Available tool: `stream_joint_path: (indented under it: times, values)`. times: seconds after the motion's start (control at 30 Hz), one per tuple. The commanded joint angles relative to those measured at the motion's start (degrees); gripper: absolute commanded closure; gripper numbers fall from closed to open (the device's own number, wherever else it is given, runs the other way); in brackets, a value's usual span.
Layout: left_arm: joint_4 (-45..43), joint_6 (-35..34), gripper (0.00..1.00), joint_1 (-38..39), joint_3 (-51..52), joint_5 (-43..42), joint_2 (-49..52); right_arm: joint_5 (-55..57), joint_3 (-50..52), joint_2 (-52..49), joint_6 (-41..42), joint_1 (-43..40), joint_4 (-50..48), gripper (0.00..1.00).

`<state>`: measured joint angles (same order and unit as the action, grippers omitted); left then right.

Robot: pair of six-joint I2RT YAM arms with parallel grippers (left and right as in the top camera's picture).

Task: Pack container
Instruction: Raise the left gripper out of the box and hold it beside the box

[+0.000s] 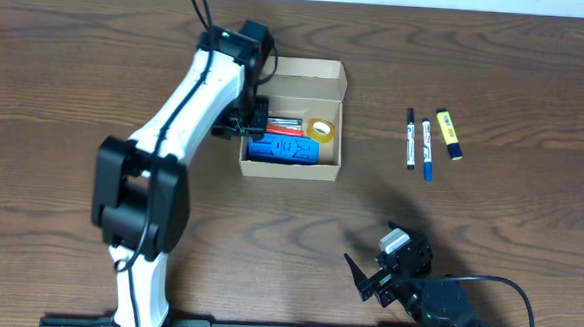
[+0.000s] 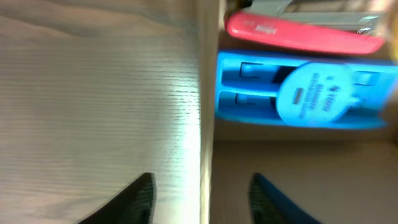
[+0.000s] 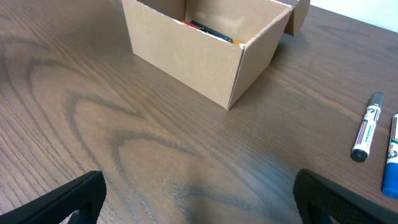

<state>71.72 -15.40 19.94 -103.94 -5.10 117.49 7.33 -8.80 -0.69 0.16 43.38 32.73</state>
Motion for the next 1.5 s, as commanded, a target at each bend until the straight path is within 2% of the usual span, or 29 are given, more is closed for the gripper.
stream_joint_path:
  times: [0.0, 0.27, 0.6, 0.73, 0.77, 0.8, 1.47]
  values:
    - [0.2, -3.5, 0.39, -2.0, -2.4, 4.1, -9.3, 0.1, 0.2, 0.3, -0.6, 0.8, 0.1, 0.01]
    - [1.8, -3.3, 0.27, -3.5, -3.1, 9.1, -23.5, 0.1, 0.2, 0.3, -0.6, 0.8, 0.1, 0.01]
    - [12.2, -7.5, 0.30, -3.0, -3.1, 9.2, -31.1, 0.1, 0.2, 0.3, -0.6, 0.8, 0.1, 0.01]
    - [12.1, -7.5, 0.19, -2.3, -3.1, 11.5, -31.1, 0.1, 0.2, 0.3, -0.6, 0.8, 0.1, 0.01]
    - [12.1, -7.5, 0.07, -2.3, -3.1, 12.0, -31.1, 0.1, 0.2, 0.3, -0.6, 0.8, 0.1, 0.01]
    - [12.1, -7.5, 0.05, -2.3, -3.1, 12.5, -31.1, 0.1, 0.2, 0.3, -0.6, 0.8, 0.1, 0.01]
    - [12.0, -7.5, 0.05, -2.3, -3.1, 12.6, -31.1, 0.1, 0.2, 0.3, -0.6, 0.8, 0.1, 0.01]
